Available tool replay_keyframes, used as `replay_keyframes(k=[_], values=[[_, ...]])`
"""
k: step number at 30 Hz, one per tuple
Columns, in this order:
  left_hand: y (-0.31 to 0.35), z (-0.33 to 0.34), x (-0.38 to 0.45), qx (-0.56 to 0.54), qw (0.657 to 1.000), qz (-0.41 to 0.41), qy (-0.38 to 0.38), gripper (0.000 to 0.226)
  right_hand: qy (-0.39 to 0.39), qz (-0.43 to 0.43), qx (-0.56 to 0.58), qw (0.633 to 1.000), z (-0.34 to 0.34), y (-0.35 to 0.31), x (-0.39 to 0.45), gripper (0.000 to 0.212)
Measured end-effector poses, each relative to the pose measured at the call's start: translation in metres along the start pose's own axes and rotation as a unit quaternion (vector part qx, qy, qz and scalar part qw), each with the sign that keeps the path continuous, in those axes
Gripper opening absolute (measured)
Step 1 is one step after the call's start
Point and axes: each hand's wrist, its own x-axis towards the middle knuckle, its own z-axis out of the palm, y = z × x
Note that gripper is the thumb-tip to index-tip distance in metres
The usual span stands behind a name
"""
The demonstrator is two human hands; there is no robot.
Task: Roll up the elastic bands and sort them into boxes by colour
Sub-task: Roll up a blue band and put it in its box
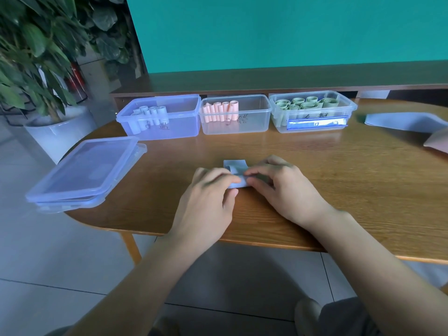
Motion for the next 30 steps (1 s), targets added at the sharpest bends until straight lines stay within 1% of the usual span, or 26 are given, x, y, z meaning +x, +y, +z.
replay_keyframes(k=[5,7,9,11,14,16,19,21,24,30], values=[[-0.002,0.003,0.004,0.005,1.0,0.0,-0.004,0.026,0.033,-0.02,-0.026,0.999,0.002,-0.004,-0.003,0.013],[-0.003,0.004,0.007,0.01,1.0,0.006,-0.015,0.028,0.022,-0.019,-0.035,0.999,0.002,-0.005,-0.002,0.012],[-0.005,0.005,0.011,0.015,1.0,0.005,-0.027,0.032,0.014,-0.014,-0.041,0.999,0.003,-0.005,-0.001,0.015],[-0.006,0.006,0.014,0.006,1.0,-0.002,-0.018,0.034,0.003,-0.005,-0.056,0.998,0.003,-0.005,-0.001,0.02],[-0.009,0.008,0.017,-0.001,1.0,0.002,0.011,0.026,-0.023,0.01,-0.079,0.997,0.002,-0.007,0.002,0.027],[-0.01,0.01,0.019,0.007,1.0,0.011,0.008,0.021,-0.038,0.017,-0.094,0.995,0.0,-0.008,0.004,0.032],[-0.012,0.011,0.022,0.017,1.0,0.008,-0.002,0.023,-0.06,0.024,-0.12,0.991,0.0,-0.009,0.006,0.039],[-0.014,0.012,0.024,0.016,1.0,0.004,-0.003,0.025,-0.056,0.021,-0.125,0.99,0.001,-0.01,0.006,0.04],[-0.014,0.013,0.027,0.008,1.0,0.004,-0.01,0.03,-0.038,0.013,-0.105,0.994,0.002,-0.01,0.005,0.035],[-0.017,0.014,0.03,-0.031,0.999,-0.008,-0.016,0.038,-0.059,0.021,-0.127,0.99,0.002,-0.007,0.012,0.04]])
